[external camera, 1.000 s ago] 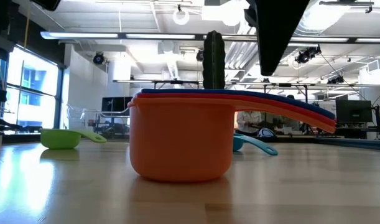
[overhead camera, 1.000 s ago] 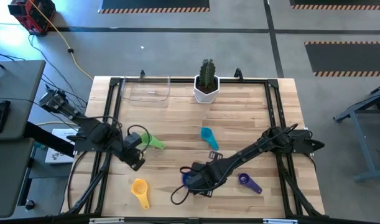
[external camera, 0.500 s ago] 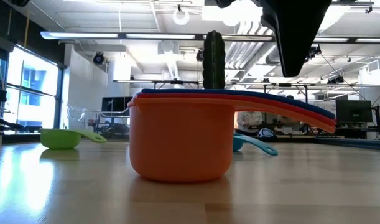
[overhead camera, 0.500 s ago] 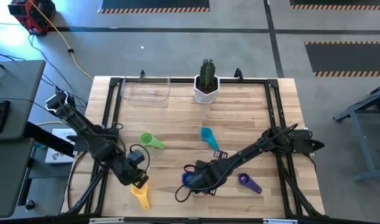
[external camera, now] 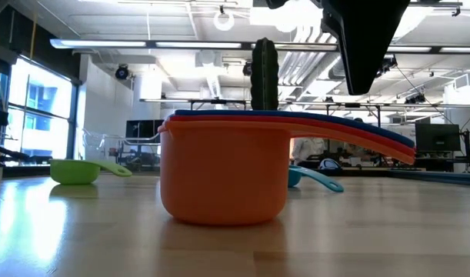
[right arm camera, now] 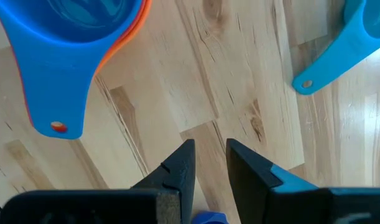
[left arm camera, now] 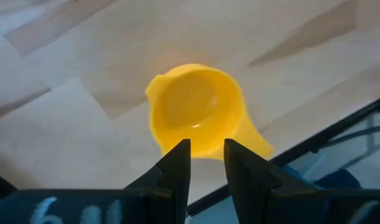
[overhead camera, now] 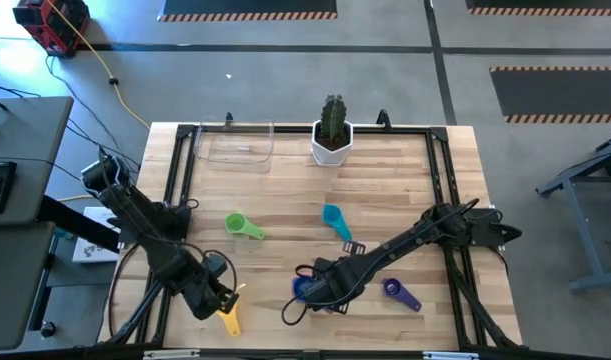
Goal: Nest measuring cups in basket
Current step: Stack the yellow measuring cup on the dark blue measuring cup
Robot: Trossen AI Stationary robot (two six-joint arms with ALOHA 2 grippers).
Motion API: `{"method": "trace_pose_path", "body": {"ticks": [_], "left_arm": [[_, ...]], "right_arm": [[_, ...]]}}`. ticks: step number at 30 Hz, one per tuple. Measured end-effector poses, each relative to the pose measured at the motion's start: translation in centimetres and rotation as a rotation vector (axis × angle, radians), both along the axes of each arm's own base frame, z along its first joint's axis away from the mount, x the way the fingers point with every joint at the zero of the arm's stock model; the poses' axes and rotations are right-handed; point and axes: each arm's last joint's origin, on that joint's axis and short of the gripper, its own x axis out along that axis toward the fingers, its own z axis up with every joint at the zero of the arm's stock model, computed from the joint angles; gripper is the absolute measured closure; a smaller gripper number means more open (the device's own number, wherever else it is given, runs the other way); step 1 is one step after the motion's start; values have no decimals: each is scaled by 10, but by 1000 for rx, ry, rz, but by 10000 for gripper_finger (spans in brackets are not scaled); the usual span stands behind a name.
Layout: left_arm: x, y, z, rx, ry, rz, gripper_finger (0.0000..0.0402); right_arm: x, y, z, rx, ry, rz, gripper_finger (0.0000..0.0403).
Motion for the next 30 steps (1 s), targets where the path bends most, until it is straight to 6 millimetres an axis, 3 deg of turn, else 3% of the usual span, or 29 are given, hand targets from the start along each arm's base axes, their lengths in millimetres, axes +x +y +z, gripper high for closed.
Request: {"method": "trace_pose_path", "body": {"ticks": [30], "left_arm": [[3,-14,-50,129,214,19,319]], "right_arm": [[0,0,0,16,8,-1,320]]}}
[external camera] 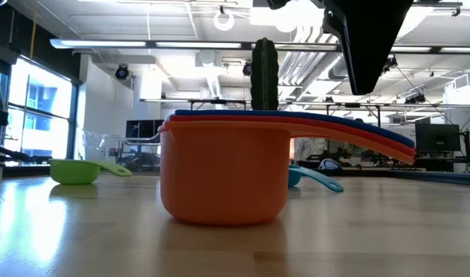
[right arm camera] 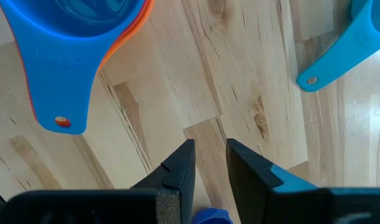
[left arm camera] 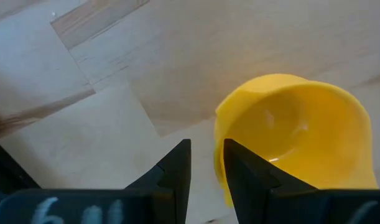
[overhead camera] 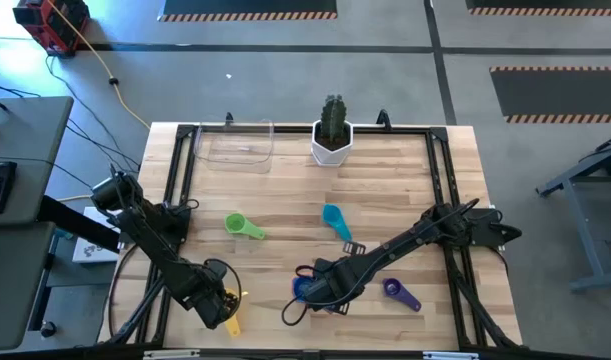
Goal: Nest measuring cups in basket
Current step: Stack the yellow measuring cup on the dark blue measuring cup
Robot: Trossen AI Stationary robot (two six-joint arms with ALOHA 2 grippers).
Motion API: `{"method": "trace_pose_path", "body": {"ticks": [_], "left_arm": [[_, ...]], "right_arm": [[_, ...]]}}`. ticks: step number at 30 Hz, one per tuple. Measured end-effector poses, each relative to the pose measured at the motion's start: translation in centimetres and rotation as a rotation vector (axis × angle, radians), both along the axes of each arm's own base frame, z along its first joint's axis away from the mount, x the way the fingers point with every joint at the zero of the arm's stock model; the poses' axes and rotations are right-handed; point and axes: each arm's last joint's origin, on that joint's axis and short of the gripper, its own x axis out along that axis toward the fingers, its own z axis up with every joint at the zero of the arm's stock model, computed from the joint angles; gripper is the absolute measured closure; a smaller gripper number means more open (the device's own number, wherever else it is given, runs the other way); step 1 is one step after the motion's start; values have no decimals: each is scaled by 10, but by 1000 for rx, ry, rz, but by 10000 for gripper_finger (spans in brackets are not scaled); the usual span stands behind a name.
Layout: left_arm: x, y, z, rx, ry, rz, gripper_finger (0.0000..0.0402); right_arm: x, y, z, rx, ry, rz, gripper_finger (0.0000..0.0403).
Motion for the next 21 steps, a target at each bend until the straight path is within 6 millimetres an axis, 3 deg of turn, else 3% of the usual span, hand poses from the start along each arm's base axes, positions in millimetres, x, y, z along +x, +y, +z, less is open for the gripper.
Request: {"method": "trace_pose_path", "body": {"ticks": [9,21], "left_arm": [[4,3,0,9,-14,-24,392],[33,18,1,-10,-130,11,397]], "right_arm": [[0,0,0,0,-1,0,320],[0,0,0,1,-9,-35,320]]}}
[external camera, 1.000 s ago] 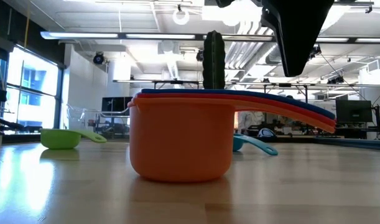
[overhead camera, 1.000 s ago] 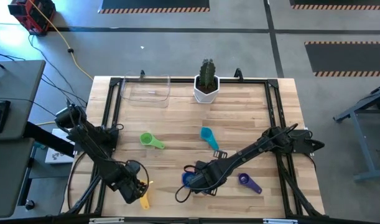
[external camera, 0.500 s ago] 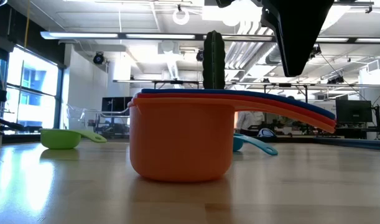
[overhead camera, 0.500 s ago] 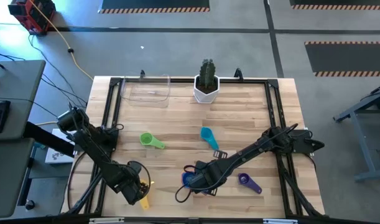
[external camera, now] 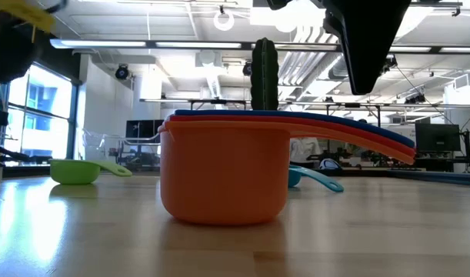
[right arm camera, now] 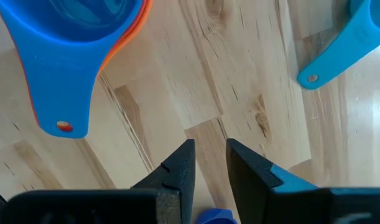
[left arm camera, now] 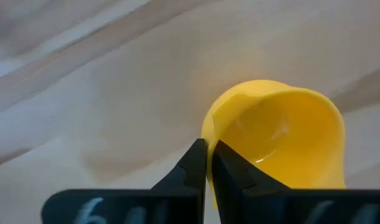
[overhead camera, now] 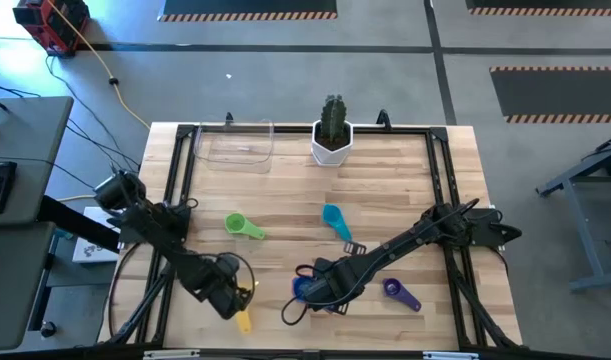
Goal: Nest measuring cups in basket
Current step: Stack the yellow measuring cup on the dark blue measuring cup
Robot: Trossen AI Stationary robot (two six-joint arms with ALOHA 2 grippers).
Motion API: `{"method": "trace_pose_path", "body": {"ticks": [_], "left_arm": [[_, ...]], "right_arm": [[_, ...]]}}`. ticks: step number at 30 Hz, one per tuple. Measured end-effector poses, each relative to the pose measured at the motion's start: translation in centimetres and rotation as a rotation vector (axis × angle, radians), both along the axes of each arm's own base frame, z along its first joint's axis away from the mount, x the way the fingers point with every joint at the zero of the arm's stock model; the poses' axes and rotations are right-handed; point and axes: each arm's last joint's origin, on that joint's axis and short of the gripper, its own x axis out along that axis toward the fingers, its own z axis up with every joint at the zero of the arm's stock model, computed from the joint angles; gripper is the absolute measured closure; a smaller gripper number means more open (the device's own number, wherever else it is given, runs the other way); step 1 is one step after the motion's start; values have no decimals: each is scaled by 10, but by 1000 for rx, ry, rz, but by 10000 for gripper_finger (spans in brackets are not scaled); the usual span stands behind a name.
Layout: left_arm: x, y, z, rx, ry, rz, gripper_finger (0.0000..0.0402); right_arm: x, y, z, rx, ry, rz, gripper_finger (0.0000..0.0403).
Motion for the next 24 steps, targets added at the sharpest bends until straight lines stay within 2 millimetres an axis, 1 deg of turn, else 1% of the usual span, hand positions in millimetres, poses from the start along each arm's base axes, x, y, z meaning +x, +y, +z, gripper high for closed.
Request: {"method": "trace_pose_path", "body": {"ticks": [6,9,13,17,24], "left_arm": [[22,10,13,15,-74,-42,398],[33,16,20,16,-105,-72,398],[45,23,28,22,-137,-127,398],[53,31,37,50,-137,-197,398],[68,45,51,80,-170,-310,398]], "right_arm": [[-1,1,0,18,0,-74,320],[-2,5,0,24,-9,-111,320],[-3,12,5,41,-40,-144,320],[-3,20,17,64,-96,-202,320],[-3,32,42,109,-223,-366,320]]}}
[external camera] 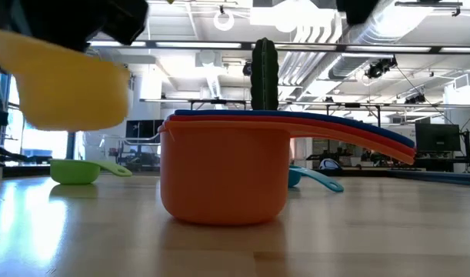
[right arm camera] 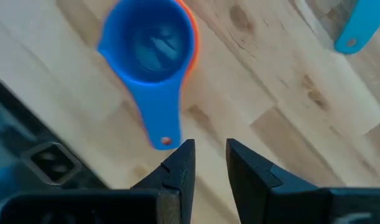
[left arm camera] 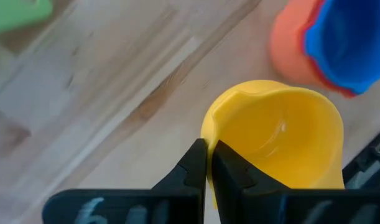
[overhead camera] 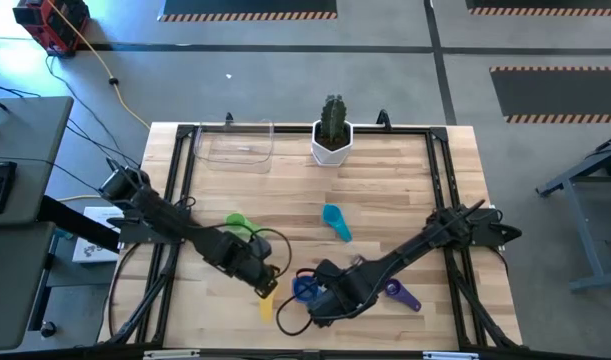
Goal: Nest measuring cups in basket
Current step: Stack the yellow measuring cup on the dark blue measuring cup
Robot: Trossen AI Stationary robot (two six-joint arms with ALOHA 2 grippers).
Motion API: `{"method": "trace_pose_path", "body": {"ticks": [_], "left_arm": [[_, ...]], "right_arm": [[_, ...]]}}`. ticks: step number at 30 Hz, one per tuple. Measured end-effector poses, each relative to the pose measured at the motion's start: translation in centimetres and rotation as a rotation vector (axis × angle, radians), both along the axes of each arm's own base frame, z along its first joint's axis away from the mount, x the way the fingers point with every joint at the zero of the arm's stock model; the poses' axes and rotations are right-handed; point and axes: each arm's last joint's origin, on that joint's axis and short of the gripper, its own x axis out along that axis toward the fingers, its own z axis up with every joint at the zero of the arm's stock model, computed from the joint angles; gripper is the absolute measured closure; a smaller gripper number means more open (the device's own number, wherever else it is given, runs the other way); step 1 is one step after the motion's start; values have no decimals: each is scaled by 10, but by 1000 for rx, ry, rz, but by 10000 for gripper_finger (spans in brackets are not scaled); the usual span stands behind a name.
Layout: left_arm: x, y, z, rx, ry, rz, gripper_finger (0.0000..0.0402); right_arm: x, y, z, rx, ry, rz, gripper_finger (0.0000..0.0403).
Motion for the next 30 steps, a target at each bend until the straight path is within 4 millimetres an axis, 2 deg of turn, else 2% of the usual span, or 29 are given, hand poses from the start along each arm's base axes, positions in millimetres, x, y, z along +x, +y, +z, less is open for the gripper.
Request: {"method": "trace_pose_path", "body": {"ticks": [8,13,19,24,30], "left_arm": [[15,13,14,48,-63,-132,398],[22,19,23,71,-99,-195,398],[28,27,32,94,-117,-229,398],[32,32,36,121,-133,-228,398],[35,35,43,174,-166,-244,398]], "right_arm": [[-7,15,20,40,-105,-143,320],[-16,29,22,19,-172,-238,320],[-23,38,23,-41,-331,-434,320],[-22,37,24,-69,-414,-516,320],[-13,24,25,-103,-452,-558,318]]}}
